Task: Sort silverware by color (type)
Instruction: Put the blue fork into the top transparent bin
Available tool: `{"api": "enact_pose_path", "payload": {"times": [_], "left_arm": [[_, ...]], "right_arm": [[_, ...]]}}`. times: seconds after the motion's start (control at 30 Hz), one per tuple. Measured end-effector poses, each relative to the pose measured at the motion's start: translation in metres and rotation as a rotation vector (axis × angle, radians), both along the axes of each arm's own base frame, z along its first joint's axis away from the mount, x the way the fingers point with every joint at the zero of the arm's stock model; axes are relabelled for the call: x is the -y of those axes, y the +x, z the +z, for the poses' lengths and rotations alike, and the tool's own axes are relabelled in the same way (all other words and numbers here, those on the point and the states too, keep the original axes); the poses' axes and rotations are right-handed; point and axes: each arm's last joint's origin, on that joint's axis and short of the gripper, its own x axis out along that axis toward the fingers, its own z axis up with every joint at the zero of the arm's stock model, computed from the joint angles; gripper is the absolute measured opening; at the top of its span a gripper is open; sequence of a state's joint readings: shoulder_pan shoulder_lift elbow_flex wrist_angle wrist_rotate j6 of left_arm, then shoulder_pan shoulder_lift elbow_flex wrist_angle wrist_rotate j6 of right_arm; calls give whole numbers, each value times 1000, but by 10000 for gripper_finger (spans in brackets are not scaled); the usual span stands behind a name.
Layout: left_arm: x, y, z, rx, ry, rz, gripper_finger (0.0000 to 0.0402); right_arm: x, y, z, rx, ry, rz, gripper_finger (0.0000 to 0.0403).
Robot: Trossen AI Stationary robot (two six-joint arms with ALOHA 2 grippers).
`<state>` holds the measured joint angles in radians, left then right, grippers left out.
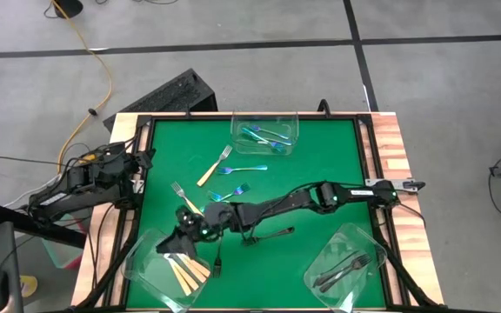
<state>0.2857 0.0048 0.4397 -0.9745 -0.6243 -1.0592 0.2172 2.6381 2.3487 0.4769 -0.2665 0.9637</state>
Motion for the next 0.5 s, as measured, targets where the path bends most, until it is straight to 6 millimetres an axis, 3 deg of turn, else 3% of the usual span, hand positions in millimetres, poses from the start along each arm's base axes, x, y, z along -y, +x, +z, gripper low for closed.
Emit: {"api": "enact_pose_path", "payload": {"times": [0.13,0.3,0.4,0.5], "left_arm": [[0,0,0,0,0,-1,176],[0,0,0,0,-1,-2,176],[0,0,0,1,-2,-3,176],[0,0,0,1,-2,-5,176]], "right_arm": [[1,-9,32,123,-24,-11,127],[1,-28,89,278,-136,-49,127],[4,-43,122,269,-226,-80,127],[8,-60,145,128,-340,-127,127]]}}
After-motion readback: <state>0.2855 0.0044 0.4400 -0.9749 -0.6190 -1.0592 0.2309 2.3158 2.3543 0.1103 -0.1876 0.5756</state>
